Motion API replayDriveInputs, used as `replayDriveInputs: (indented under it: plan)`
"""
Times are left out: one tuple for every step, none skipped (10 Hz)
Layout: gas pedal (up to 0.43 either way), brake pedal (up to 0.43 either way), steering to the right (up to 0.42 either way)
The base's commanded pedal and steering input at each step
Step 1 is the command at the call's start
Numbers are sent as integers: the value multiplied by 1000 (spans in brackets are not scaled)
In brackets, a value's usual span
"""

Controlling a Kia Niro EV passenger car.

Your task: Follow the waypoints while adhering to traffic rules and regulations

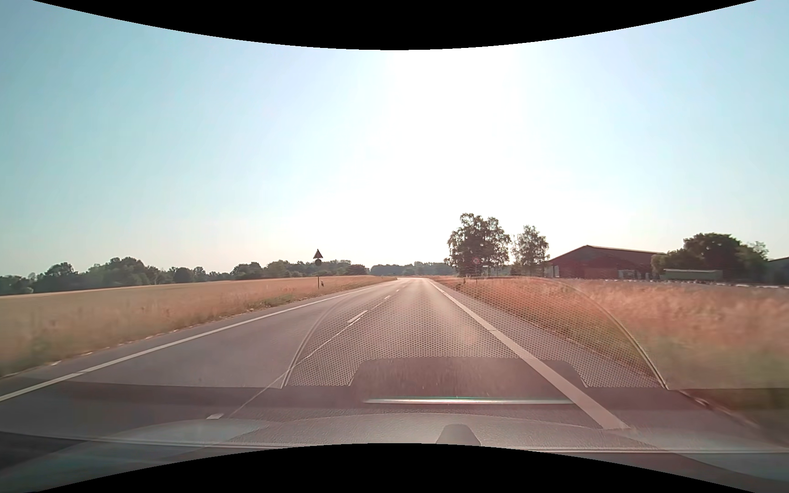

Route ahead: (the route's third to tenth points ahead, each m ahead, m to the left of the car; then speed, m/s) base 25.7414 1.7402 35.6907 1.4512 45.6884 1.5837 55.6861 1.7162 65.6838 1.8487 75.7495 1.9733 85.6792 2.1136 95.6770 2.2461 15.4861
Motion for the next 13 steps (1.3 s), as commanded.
replayDriveInputs:
  plan:
    - [59,0,-3]
    - [59,0,-3]
    - [59,0,-2]
    - [59,0,-2]
    - [59,0,-2]
    - [59,0,-2]
    - [59,0,-2]
    - [59,0,-2]
    - [67,0,-2]
    - [79,0,-2]
    - [110,0,-2]
    - [118,0,-2]
    - [138,0,-2]
